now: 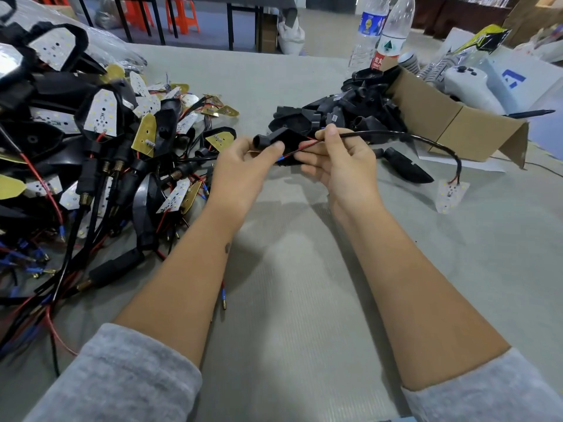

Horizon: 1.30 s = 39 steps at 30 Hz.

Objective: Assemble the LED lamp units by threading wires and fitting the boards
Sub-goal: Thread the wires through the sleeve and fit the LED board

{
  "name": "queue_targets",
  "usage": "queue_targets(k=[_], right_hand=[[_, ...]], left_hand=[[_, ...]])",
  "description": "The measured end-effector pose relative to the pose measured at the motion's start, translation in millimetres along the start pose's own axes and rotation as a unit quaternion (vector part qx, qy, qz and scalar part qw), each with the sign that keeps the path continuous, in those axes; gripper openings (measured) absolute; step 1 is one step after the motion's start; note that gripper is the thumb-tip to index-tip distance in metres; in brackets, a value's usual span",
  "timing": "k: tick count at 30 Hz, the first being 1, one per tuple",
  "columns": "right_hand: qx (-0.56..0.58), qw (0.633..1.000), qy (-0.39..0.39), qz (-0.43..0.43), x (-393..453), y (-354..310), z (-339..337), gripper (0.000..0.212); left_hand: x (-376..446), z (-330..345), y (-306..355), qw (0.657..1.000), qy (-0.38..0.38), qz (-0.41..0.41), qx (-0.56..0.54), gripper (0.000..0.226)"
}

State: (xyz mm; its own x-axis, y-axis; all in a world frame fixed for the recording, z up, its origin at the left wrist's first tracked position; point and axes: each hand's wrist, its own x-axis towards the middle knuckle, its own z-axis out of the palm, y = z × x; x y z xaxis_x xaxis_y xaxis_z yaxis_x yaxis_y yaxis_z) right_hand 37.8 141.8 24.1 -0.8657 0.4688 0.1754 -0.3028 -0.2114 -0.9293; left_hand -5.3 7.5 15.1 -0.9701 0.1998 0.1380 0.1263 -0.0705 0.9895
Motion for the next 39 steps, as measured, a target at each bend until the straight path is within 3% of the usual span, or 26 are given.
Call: queue_targets(k=[4, 11, 30, 39], right_hand=[[0.065, 0.998, 0.002, 0.009, 0.8, 2.7, -1.4, 0.021], [0.111, 0.993, 0.044, 0.013, 3.2, 0.1, -5.4, 0.022], [-0.046, 0.999, 0.012, 0.0, 2.5, 1.1, -3.8, 0.019], [0.066, 0.998, -0.007, 0.014, 2.4, -4.6, -4.4, 0.017]], left_hand=[[-0.6, 2.5, 0.1, 0.999, 0.011, 0.041, 0.021, 0.016], [0.9, 0.0, -0.2, 1.0, 0.004, 0.019, -0.017, 0.019], [3.4, -1.4, -3.7, 0.997, 0.029, 0.066, -0.015, 0.029], [-0.2, 2.3, -2.3, 0.995, 0.006, 0.089, 0.045, 0.029]])
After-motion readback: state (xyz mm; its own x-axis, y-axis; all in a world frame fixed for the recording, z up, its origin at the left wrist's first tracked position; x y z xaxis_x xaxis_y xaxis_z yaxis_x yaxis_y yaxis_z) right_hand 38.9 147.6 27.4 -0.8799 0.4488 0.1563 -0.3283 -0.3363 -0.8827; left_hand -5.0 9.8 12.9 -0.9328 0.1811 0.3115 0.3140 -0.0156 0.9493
